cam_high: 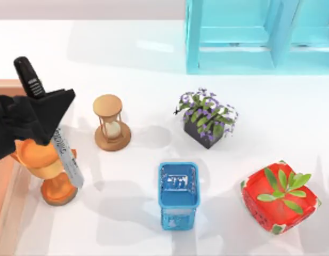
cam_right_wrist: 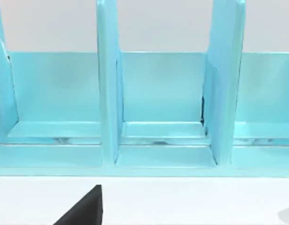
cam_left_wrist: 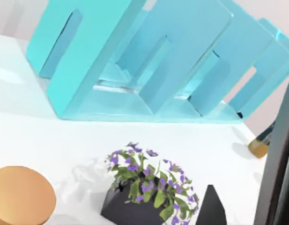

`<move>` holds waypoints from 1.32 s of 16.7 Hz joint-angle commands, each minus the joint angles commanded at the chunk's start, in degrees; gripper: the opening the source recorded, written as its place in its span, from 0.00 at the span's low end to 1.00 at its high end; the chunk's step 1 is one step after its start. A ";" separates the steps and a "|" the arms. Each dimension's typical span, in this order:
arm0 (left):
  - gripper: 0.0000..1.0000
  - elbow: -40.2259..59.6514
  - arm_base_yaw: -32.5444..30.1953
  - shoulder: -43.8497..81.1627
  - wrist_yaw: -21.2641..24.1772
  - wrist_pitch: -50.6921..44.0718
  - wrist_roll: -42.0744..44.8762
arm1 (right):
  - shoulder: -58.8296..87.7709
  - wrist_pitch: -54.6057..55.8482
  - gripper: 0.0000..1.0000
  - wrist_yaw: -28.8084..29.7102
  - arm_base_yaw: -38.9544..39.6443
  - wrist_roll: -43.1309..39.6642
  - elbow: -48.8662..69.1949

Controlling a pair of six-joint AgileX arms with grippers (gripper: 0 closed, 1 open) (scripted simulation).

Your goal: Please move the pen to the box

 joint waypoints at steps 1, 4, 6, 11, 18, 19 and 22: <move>0.00 0.00 0.05 -0.06 0.04 -0.06 0.01 | 0.00 0.00 1.00 0.00 0.00 0.00 0.00; 0.00 -0.09 -0.18 0.16 -0.09 0.08 0.08 | 0.00 0.00 1.00 0.00 0.00 0.00 0.00; 0.00 0.20 0.40 0.68 0.57 0.37 0.39 | 0.00 0.00 1.00 0.00 0.00 0.00 0.00; 0.00 5.39 11.06 9.24 12.42 5.99 4.85 | 0.00 0.00 1.00 0.00 0.00 0.00 0.00; 0.00 16.95 33.36 30.47 44.01 20.25 14.43 | 0.00 0.00 1.00 0.00 0.00 0.00 0.00; 0.00 18.58 35.95 33.60 48.69 22.46 15.56 | 0.00 0.00 1.00 0.00 0.00 0.00 0.00; 0.00 22.95 42.02 42.03 61.73 28.60 18.20 | 0.00 0.00 1.00 0.00 0.00 0.00 0.00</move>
